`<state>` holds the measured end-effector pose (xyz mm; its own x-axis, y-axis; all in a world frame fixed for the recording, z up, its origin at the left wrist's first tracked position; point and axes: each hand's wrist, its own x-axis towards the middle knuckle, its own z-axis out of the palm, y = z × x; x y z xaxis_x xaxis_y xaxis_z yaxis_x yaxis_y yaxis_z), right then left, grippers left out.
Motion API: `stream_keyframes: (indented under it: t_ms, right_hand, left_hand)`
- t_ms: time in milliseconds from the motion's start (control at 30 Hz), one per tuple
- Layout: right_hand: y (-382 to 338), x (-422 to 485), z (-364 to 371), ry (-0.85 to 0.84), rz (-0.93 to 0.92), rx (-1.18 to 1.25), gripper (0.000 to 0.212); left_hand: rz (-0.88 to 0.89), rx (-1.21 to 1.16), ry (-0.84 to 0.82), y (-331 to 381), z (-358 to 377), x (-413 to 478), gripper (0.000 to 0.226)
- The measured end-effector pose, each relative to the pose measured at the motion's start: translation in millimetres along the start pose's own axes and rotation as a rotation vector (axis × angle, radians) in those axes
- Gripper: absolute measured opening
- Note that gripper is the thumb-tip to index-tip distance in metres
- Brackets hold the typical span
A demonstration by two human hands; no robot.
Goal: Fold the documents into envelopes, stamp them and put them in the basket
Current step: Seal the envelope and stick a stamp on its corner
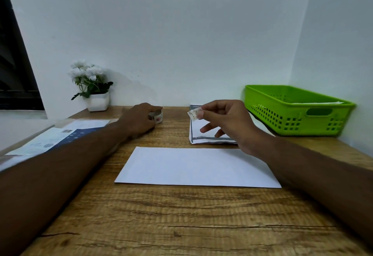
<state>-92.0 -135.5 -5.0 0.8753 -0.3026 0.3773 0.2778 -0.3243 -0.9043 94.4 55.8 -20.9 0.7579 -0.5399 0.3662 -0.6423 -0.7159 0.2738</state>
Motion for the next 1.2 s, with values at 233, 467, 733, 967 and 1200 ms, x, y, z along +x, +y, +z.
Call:
stream_keyframes:
  t_ms: [233,467,733,967,1200]
  right_hand:
    - [-5,-3,0,0.016,0.072,0.039,0.01]
    - [-7,-1,-2,0.122,0.087,0.046,0.01]
    - [-12,-3,-3,0.113,0.106,0.105,0.011]
    - [-13,-4,-2,0.031,0.151,0.122,0.013]
    - [-13,-6,0,-0.05,0.193,0.121,0.028]
  left_hand:
    - [0.104,0.091,0.087,16,-4,-6,0.045]
    - [0.341,-0.573,0.092,93,-22,-38,0.031]
    - [0.225,-0.79,0.161,92,-19,-31,0.009]
    - [0.14,-0.983,0.171,96,-21,-33,0.012]
    - [0.073,-1.048,0.211,103,-26,-36,0.008]
